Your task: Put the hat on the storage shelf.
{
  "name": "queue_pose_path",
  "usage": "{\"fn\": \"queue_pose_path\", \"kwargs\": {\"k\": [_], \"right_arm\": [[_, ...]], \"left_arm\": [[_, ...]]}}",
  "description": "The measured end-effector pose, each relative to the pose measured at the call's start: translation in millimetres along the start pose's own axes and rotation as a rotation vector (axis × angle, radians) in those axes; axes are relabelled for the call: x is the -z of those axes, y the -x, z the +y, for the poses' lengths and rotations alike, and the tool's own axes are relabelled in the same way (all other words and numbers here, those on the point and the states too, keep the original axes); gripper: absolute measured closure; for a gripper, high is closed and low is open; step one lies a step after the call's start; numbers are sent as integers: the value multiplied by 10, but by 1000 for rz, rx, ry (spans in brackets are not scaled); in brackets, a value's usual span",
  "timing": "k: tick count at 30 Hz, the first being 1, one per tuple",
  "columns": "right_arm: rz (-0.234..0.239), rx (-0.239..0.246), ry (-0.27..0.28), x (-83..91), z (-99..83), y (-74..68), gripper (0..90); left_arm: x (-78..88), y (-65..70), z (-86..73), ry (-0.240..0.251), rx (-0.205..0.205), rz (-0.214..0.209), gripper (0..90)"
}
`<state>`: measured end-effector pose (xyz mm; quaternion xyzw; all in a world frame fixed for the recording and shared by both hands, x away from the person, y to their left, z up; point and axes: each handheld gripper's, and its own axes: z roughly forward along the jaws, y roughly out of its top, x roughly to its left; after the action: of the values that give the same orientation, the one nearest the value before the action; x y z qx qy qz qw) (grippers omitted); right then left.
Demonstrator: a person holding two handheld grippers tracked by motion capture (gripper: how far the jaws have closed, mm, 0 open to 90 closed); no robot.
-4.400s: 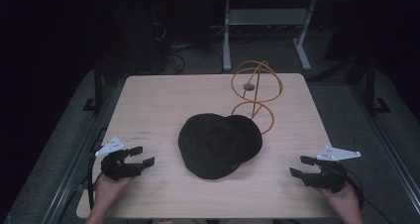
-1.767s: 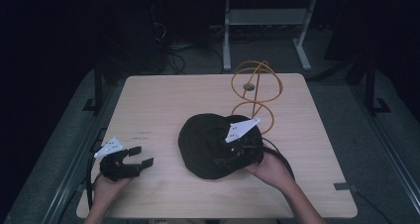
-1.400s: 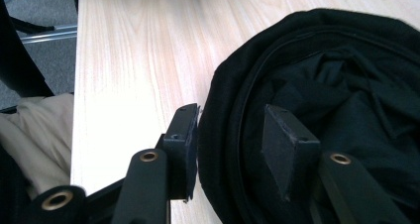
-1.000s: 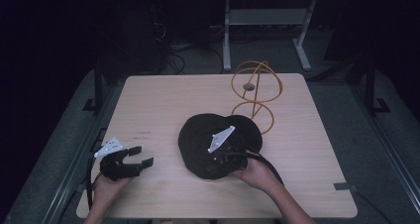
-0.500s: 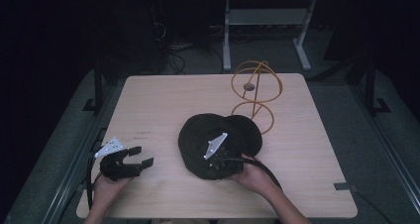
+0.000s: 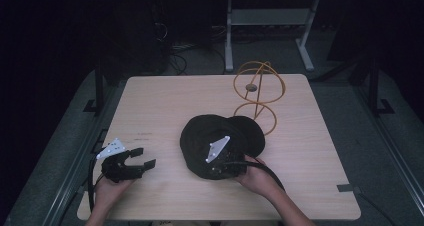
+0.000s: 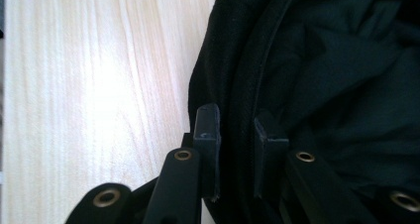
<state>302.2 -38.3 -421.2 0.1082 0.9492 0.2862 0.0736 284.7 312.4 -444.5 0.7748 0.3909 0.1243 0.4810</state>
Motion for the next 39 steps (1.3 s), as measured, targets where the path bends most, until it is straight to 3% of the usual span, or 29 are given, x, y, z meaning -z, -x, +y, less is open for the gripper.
{"fn": "queue_pose_path", "kwargs": {"k": [4, 8, 17, 20, 23, 31, 39], "right_arm": [[-10, 7, 34, 152, 68, 6, 757], [-2, 0, 106, 385, 171, 37, 751], [38, -6, 208, 774, 347, 145, 746], [34, -10, 225, 847, 382, 175, 747], [33, -20, 249, 910, 412, 214, 747], [35, -57, 276, 978, 496, 297, 747], [38, -75, 308, 991, 613, 345, 747]], "left_arm": [[-11, 21, 14, 3, -1, -11, 230], [-33, 68, 52, 22, -2, -29, 230], [-140, 314, 208, 42, -44, -78, 227], [-167, 406, 295, 51, -83, -110, 226], [-194, 502, 372, 67, -94, -131, 224], [-342, 700, 578, 84, -167, -150, 212], [-514, 781, 693, 101, -169, -132, 183]]}}
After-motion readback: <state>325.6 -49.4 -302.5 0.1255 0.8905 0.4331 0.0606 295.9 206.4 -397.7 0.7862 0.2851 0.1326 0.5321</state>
